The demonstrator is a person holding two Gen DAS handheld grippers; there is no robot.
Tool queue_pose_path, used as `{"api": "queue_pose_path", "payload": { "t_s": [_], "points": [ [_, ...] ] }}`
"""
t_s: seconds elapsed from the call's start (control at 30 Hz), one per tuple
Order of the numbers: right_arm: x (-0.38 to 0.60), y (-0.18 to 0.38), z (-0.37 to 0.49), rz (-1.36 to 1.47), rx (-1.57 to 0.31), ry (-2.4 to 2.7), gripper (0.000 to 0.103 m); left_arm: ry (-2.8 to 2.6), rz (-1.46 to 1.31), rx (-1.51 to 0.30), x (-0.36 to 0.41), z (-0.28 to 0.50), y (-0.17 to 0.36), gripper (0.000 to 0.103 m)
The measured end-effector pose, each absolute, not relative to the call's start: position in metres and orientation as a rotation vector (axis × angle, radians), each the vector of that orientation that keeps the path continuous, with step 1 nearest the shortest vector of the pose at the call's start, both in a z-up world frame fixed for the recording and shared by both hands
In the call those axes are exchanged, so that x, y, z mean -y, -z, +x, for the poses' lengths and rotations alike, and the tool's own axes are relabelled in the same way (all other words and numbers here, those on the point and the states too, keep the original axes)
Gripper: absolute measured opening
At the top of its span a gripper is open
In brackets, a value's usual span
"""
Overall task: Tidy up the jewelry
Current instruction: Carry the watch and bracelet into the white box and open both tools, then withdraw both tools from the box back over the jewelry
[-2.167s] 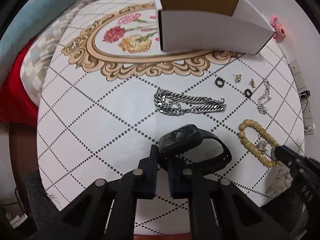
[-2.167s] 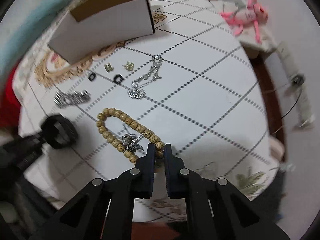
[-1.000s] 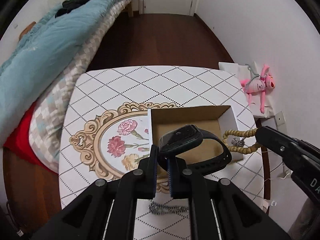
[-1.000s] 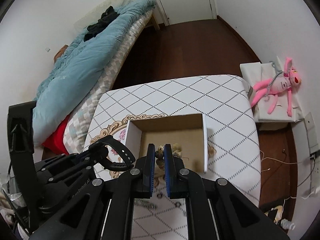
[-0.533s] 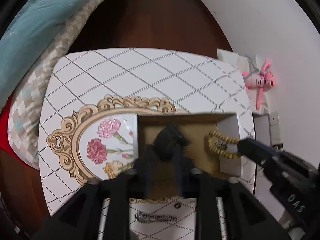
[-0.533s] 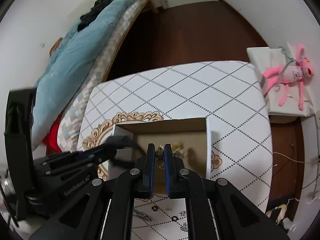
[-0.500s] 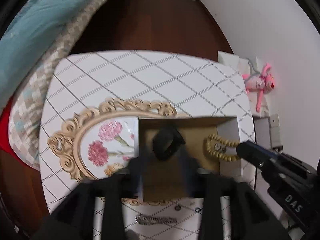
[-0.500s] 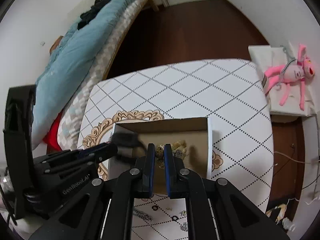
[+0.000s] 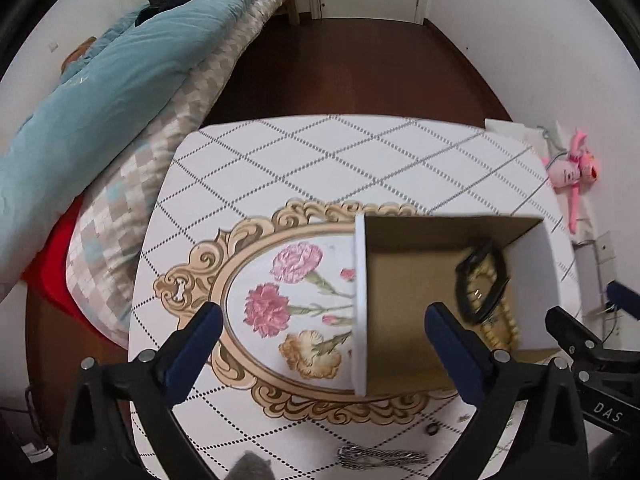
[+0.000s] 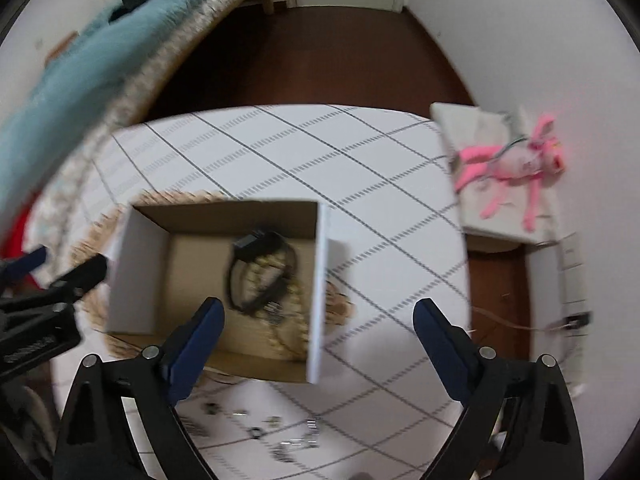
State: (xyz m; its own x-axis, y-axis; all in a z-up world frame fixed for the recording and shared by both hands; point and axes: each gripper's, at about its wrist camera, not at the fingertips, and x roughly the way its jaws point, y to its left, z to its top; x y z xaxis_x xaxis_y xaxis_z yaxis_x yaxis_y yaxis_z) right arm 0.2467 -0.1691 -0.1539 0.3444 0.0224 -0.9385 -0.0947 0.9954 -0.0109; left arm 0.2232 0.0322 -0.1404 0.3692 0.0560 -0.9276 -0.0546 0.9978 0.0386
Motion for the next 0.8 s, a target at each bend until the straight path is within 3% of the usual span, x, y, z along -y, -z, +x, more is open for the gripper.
{"api": "queue_pose_path", "payload": {
  "t_s": [0.4, 0.8],
  "points": [
    [0.167, 0.172, 0.222, -0.076, -1.212, -0.042, 0.101, -0.07, -0.025, -1.182, -0.03, 0.202, 0.144, 0.103],
    [0.175, 0.115, 0.184, -0.066, -1.045, 0.018, 0.101, -0.069, -0.013, -1.064, -0.022, 0.164, 0.089, 0.103]
  ]
}}
